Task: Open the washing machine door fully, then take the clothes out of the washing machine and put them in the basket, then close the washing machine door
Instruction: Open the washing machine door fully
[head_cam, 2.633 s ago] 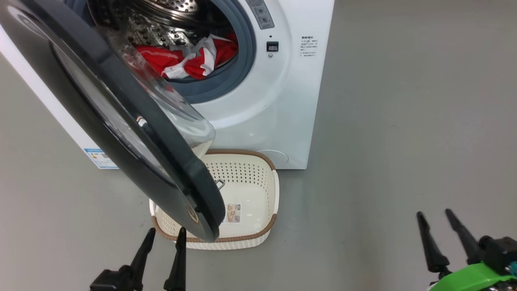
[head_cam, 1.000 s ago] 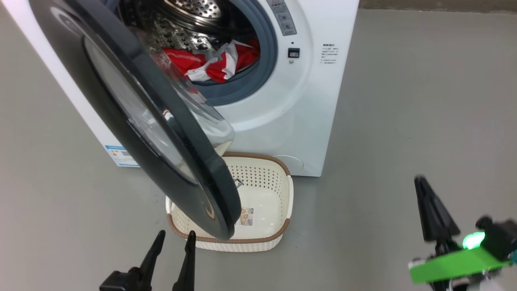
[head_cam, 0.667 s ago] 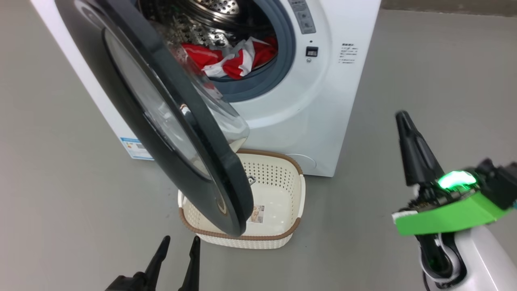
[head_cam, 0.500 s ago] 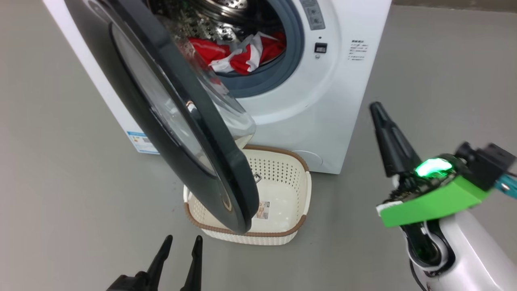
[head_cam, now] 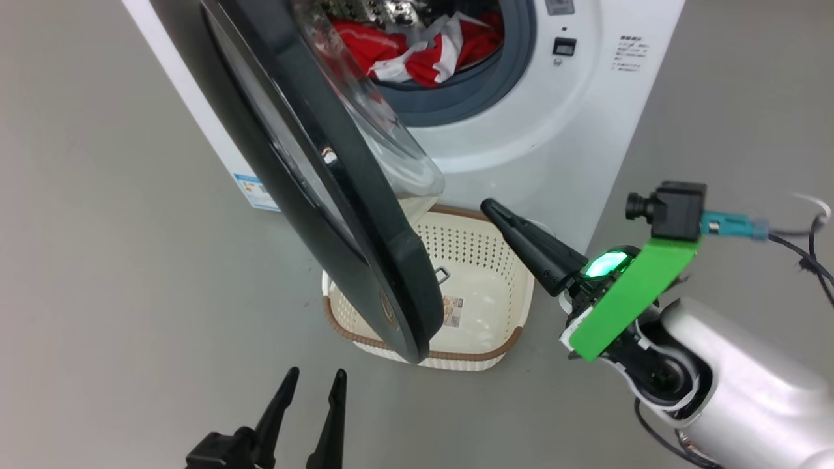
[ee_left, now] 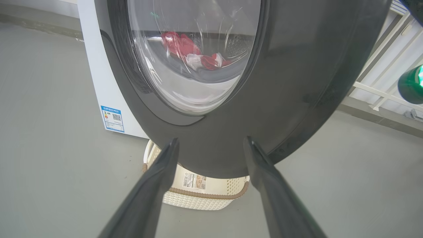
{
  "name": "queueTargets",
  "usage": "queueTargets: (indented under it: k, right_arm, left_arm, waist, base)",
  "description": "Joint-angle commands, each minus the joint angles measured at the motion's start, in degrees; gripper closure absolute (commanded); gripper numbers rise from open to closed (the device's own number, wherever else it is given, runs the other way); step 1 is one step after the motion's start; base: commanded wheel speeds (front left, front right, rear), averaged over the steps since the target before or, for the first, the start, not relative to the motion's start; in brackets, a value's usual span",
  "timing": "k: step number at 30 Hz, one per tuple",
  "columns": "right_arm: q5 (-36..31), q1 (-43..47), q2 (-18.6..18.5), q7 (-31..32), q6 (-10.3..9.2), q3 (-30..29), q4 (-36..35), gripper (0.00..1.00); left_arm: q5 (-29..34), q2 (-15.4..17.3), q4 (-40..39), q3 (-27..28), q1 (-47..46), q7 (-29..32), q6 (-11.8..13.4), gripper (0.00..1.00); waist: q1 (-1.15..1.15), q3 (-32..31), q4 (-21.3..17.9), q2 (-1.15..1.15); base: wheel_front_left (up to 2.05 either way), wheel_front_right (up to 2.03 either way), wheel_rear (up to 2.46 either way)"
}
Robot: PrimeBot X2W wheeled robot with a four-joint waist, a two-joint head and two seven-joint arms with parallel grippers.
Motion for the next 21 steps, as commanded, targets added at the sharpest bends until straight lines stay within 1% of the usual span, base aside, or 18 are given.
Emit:
queueTargets:
  k: [1, 6, 9, 13, 16, 17, 21]
  right_arm:
    - [3.5, -1.6, -0.9, 2.5, 0.29, 1.3, -1.4, 1.00]
    - [12.4, -3.4, -2.2, 9.7, 0.29, 1.4, -2.0, 1.00]
    - [15.3, -3.9, -2.4, 14.8, 0.29, 0.8, -1.6, 1.00]
    - [16.9, -4.3, -2.2, 19.9, 0.29, -0.8, -0.6, 1.00]
    - [18.6, -4.0, -1.2, 23.1, 0.29, -2.8, 0.1, 1.00]
    - [18.6, -4.0, -1.2, 23.1, 0.29, -2.8, 0.1, 1.00]
    - [18.6, -3.5, -0.2, 26.6, 0.29, -4.7, 0.9, 1.00]
  left_arm:
    - [-0.4, 0.4, -1.7, 1.2, -1.9, -0.7, 0.2, 0.00]
    - [-1.3, 0.4, -2.5, -0.1, -2.3, -0.7, -0.2, 0.00]
    - [-1.8, 0.4, -2.9, -0.8, -2.7, -0.7, -0.3, 0.00]
    - [-2.4, 0.4, -3.1, -1.7, -3.1, -0.7, -0.5, 0.00]
    - [-2.7, 0.4, -3.4, -2.3, -3.2, -0.7, -0.7, 0.00]
    - [-2.7, 0.4, -3.4, -2.3, -3.2, -0.7, -0.7, 0.00]
    - [-3.2, 0.4, -3.8, -2.8, -3.0, -0.7, -0.6, 0.00]
  waist:
    - [0.00, 1.0, 0.9, 0.00]
    - [0.00, 2.3, 2.0, 0.00]
    - [0.00, 3.1, 2.6, 0.00]
    - [0.00, 3.7, 3.6, 0.00]
    - [0.00, 3.9, 4.5, 0.00]
    - [0.00, 3.9, 4.5, 0.00]
    - [0.00, 3.9, 5.8, 0.00]
  base:
    - [0.00, 0.00, 0.00]
    - [0.00, 0.00, 0.00]
    - [0.00, 0.00, 0.00]
    - [0.00, 0.00, 0.00]
    - [0.00, 0.00, 0.00]
    - [0.00, 0.00, 0.00]
    - [0.00, 0.00, 0.00]
